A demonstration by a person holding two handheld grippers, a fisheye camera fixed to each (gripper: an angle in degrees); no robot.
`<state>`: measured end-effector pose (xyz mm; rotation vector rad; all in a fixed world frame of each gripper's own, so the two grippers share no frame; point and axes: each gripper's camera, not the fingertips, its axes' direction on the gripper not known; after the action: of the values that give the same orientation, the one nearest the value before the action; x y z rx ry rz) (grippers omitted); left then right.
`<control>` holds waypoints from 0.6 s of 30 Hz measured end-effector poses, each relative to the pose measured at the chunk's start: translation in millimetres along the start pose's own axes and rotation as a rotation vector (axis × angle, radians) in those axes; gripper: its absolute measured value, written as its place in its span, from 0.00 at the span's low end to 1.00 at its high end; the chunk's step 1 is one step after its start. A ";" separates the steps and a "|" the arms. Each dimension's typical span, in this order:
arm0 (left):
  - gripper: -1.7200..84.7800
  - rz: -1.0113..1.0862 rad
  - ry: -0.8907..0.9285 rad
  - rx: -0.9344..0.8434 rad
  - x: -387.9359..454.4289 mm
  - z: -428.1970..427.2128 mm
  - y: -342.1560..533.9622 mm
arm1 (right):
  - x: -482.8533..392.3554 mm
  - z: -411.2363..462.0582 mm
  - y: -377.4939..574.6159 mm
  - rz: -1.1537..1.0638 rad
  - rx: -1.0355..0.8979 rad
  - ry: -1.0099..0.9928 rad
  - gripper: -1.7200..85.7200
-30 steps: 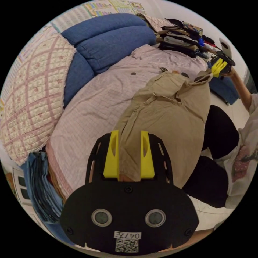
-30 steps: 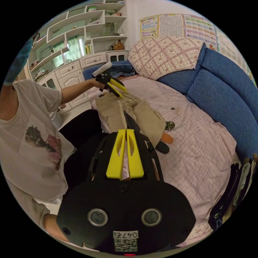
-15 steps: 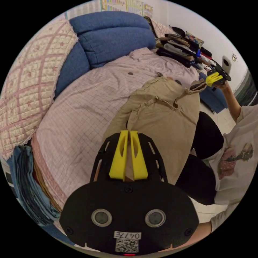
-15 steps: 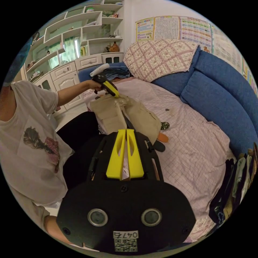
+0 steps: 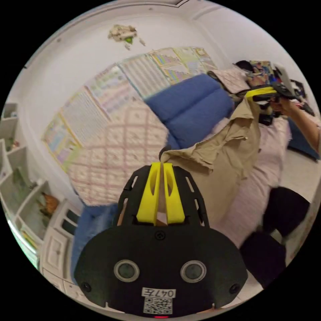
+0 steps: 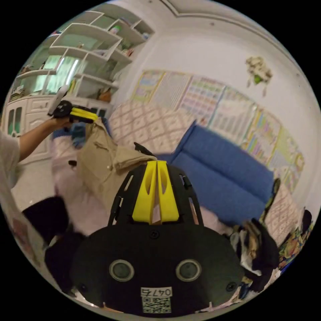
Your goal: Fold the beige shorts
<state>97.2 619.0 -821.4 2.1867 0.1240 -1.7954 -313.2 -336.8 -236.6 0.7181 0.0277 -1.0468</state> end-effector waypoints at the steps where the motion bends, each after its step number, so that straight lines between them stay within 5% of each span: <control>1: 0.01 0.000 -0.062 0.045 -4.6 -10.0 -8.2 | 0.5 -4.8 -9.8 0.002 0.042 0.036 0.01; 3: 0.01 -0.013 -0.203 0.192 -16.6 -53.4 -20.6 | 0.6 -26.3 -34.1 0.002 0.175 0.072 0.01; 7: 0.01 0.030 -0.194 0.165 -6.0 -90.9 13.6 | -16.9 -41.6 -27.6 -0.111 0.198 -0.029 0.01; 18: 0.02 0.216 0.309 -0.450 150.4 -85.1 215.6 | -132.7 30.6 117.6 -0.221 -0.340 -0.474 0.01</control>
<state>265.1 420.0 -913.8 2.0361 0.3129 -1.1695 -298.2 -215.5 -104.6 0.1498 -0.1238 -1.3625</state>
